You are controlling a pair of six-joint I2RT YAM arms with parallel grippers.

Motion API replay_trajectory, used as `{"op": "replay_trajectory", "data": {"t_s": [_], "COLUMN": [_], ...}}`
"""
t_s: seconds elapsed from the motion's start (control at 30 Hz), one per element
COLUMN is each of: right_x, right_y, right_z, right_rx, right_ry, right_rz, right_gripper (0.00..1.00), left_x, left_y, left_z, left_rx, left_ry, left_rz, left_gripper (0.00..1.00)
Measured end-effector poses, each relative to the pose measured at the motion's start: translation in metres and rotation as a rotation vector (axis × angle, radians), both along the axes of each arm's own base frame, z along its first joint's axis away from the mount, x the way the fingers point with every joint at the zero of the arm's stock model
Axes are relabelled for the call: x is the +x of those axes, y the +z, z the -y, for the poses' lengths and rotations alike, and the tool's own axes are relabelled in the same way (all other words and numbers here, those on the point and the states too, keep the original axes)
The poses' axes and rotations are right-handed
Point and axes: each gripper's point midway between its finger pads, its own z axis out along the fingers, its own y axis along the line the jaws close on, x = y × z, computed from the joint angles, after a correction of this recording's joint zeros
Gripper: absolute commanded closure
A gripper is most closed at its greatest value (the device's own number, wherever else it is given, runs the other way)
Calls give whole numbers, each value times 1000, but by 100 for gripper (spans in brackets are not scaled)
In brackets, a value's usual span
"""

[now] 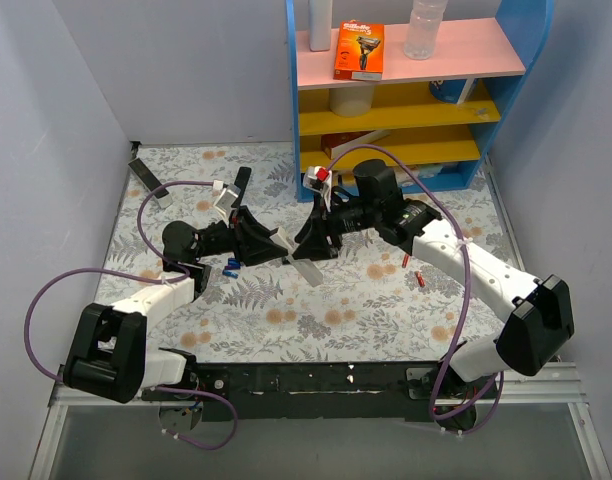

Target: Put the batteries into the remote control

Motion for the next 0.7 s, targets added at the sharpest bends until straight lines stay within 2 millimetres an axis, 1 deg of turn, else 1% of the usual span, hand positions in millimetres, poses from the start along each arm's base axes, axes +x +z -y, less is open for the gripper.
{"op": "replay_trajectory", "data": {"t_s": [0.17, 0.3, 0.4, 0.43, 0.5, 0.53, 0.6, 0.63, 0.7], "right_x": [4, 7, 7, 7, 6, 5, 5, 5, 4], "right_y": [12, 7, 3, 3, 3, 4, 4, 4, 4], "right_z": [-4, -7, -8, -8, -9, -9, -9, -8, -8], "right_rx": [19, 11, 5, 5, 6, 7, 8, 8, 9], "right_ry": [2, 3, 8, 10, 15, 19, 20, 20, 22], "right_rz": [21, 11, 0, -1, -1, -3, -4, -6, -10], "right_gripper": [42, 45, 50, 54, 58, 63, 67, 72, 75], "left_x": [-2, -2, -2, -2, -2, -1, 0, 0, 2], "left_y": [1, 2, 1, 1, 0, 0, 0, 0, 1], "left_z": [0, 0, 0, 0, 0, 0, 0, 0, 0], "left_rx": [2, 2, 3, 4, 5, 5, 4, 3, -2], "left_ry": [-1, -1, 0, 0, 1, 4, 8, 12, 21], "left_rz": [-2, 0, -5, -10, -14, -15, -19, -18, -22], "left_gripper": [100, 100, 100, 100, 100, 100, 100, 100, 100]}}
